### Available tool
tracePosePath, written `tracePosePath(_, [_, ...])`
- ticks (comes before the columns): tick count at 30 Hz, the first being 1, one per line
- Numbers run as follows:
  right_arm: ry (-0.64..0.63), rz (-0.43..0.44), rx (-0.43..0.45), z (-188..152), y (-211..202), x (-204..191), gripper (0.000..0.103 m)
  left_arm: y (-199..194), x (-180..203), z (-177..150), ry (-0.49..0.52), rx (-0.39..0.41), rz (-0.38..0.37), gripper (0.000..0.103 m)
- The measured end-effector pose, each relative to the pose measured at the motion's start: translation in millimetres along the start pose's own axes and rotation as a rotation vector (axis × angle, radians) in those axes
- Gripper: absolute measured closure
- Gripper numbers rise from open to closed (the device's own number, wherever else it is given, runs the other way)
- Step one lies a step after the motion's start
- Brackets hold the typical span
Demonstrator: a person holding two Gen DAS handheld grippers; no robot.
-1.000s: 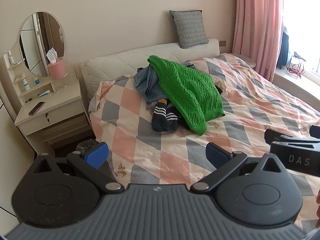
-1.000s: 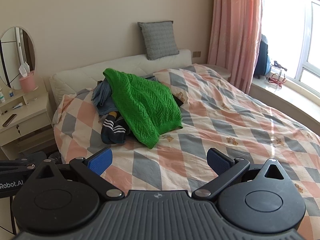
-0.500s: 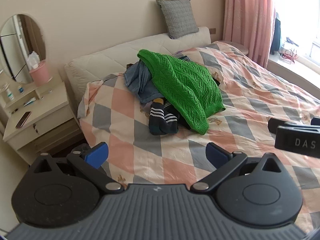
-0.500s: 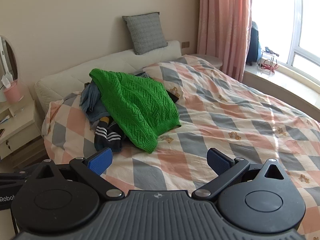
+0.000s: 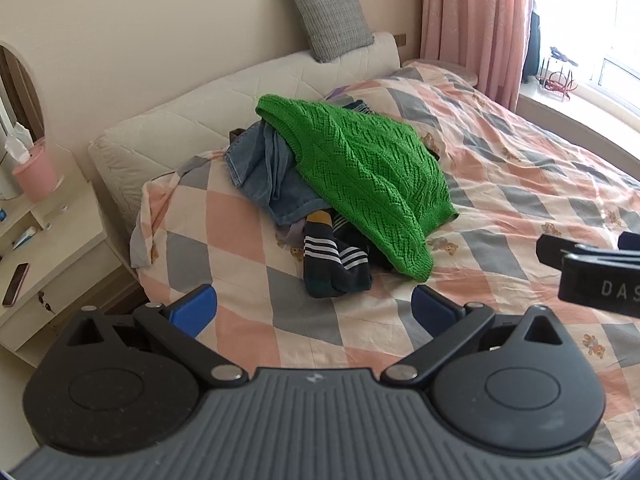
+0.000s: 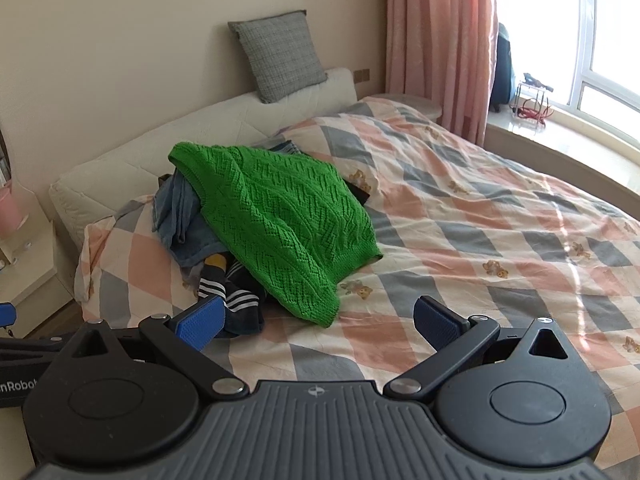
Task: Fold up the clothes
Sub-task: 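Move both grippers toward the green knitted vest on the clothes pile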
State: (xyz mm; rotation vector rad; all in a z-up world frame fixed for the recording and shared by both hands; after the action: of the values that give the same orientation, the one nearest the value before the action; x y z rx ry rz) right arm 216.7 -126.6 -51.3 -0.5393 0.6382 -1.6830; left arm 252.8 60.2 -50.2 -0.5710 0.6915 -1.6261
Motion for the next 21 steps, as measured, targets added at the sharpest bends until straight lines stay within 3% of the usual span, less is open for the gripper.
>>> tracePosePath(8, [-0.009,0.001,-0.02,2.2,15.7,9.9,0.0,8.9,17.4,5.3,-0.015,-0.002,0.009,0.001])
tracePosePath(19, [-0.082,0.069,0.043,11.8,15.2,40.3,0.0,-5.5,37.0,-7.3,-0.11,0.037,0.06,0.001])
tracePosePath(21, [-0.088,0.078,0.045,13.0,14.4,44.5,0.0,-9.9,41.0,7.2,-0.122,0.04,0.07,0.001])
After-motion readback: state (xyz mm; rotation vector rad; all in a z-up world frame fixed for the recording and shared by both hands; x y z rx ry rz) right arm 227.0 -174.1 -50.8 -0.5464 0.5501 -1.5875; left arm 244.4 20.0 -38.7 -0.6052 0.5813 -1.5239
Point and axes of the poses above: each gripper's, at about its wrist camera, not at the fingertips, and y roughly the way its jaws point, x to its right, z to its top, the point moved 3 cm from there along y, roughly the way its jaws point, and after that the axes turned 8 degrees about -y, right-handed, at the moved point
